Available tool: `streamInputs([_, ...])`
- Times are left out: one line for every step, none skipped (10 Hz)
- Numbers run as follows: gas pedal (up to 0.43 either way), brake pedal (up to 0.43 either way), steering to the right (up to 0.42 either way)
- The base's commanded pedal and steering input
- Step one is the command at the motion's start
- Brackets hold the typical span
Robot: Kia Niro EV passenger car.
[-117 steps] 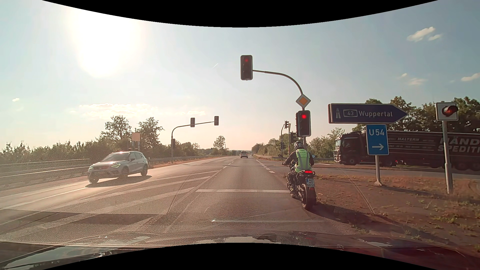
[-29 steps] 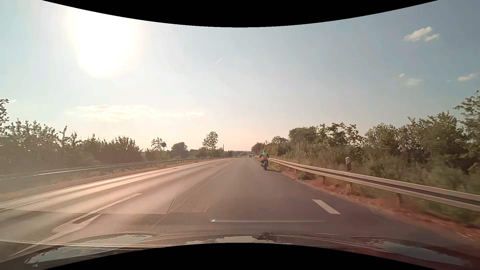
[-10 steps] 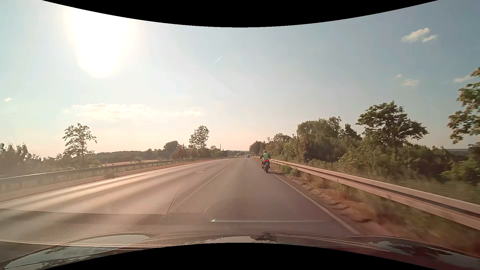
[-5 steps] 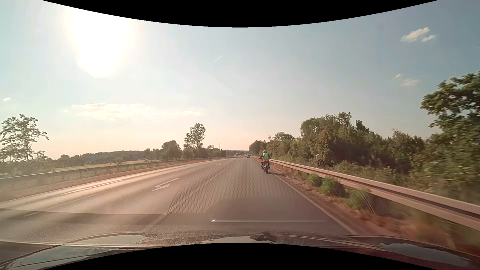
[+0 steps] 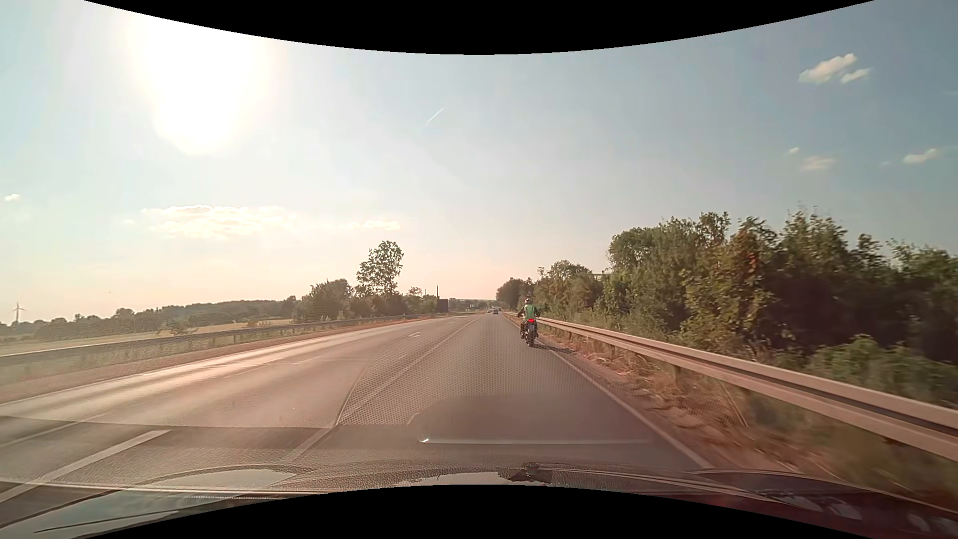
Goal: Follow the waypoints while adhering to traffic rules and regulations
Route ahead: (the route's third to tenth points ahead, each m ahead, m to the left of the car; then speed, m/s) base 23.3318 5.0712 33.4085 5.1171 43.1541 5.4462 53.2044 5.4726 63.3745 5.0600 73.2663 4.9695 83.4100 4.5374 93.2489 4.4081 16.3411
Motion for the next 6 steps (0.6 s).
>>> streamInputs([0.000,0.000,0.000])
streamInputs([0.000,0.000,0.000])
streamInputs([0.000,0.000,0.000])
streamInputs([0.000,0.000,0.000])
streamInputs([0.000,0.000,0.000])
streamInputs([0.000,0.000,0.000])
